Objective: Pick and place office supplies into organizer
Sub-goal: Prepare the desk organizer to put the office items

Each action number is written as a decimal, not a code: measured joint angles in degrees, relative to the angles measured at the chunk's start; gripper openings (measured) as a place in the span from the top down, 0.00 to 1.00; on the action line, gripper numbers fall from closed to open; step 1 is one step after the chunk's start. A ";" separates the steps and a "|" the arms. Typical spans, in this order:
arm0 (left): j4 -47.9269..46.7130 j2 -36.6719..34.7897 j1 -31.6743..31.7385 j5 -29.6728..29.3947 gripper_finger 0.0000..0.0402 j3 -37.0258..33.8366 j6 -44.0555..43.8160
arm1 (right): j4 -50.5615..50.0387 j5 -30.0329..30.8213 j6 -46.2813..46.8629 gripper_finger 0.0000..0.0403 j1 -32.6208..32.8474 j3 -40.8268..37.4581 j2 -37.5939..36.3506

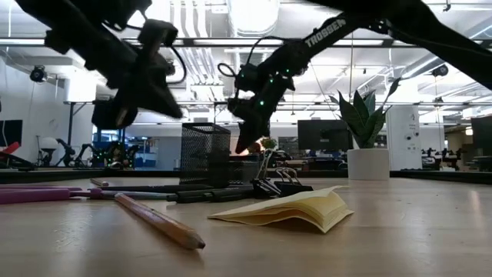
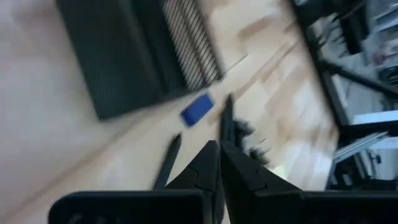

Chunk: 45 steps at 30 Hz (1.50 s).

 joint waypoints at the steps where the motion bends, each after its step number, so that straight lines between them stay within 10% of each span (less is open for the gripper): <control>1: 0.19 1.23 -0.45 0.04 1.00 0.17 -0.55 | -0.15 0.36 -0.08 0.98 0.00 0.00 0.57; 35: 5.45 7.48 7.00 -7.03 1.00 0.03 5.00 | -25.01 -0.08 -7.32 0.98 6.77 0.59 -1.03; 45: -11.10 -3.89 8.65 -24.44 1.00 0.20 6.00 | -32.99 -14.44 -12.06 0.98 8.51 -0.76 -0.68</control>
